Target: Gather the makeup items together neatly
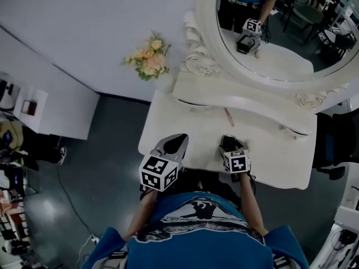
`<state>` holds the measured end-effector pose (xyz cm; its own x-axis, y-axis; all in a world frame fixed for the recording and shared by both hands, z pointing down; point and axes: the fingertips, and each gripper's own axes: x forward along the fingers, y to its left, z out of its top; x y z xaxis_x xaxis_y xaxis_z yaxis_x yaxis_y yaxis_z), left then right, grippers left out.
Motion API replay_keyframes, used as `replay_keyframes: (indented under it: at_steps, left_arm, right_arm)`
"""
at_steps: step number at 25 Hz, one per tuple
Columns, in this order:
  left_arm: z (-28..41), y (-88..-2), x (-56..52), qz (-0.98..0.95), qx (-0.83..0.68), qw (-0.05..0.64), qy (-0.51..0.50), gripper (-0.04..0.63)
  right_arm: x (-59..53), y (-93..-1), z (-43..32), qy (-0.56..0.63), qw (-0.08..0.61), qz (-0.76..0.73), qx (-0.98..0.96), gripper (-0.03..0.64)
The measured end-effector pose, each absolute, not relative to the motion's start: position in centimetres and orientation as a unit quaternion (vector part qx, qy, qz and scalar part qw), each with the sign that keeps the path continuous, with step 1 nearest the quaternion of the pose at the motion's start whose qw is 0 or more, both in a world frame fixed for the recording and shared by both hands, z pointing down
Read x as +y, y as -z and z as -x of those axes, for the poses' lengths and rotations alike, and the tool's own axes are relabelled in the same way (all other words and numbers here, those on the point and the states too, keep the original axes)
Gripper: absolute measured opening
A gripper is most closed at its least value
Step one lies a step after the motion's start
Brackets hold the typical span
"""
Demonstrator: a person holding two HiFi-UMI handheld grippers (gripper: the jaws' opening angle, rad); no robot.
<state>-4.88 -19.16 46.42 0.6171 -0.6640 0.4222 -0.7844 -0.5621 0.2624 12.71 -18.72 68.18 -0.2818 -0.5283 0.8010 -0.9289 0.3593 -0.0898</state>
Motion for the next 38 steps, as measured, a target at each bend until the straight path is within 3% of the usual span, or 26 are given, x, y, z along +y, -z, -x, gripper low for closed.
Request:
replay_keyframes:
  at_steps: [14,18,23,38]
  left_arm:
    - [4.9,-46.5,-19.8,-0.887,-0.384,0.219,-0.132,0.014]
    - [4.3,-46.6,-19.9,-0.891,-0.374,0.221,-0.132,0.014]
    - [3.9,-46.8,-20.2,-0.892,-0.37,0.224,-0.132,0.014]
    - [4.6,-46.8,-21.2,-0.881,-0.393,0.229,-0.129,0.014]
  right_arm:
    - [-19.2,-68.0,-12.6,-0.287,0.338,-0.5,-0.744,0.354]
    - [-19.5,-66.0,-12.4,-0.297,0.301,-0.496,-0.759,0.353]
    - [-21.9,-63.4,-12.7,-0.284,0.265,-0.501,-0.773,0.277]
    - [-30.7,-66.0,-13.7,-0.24,0.368,-0.473,-0.764,0.17]
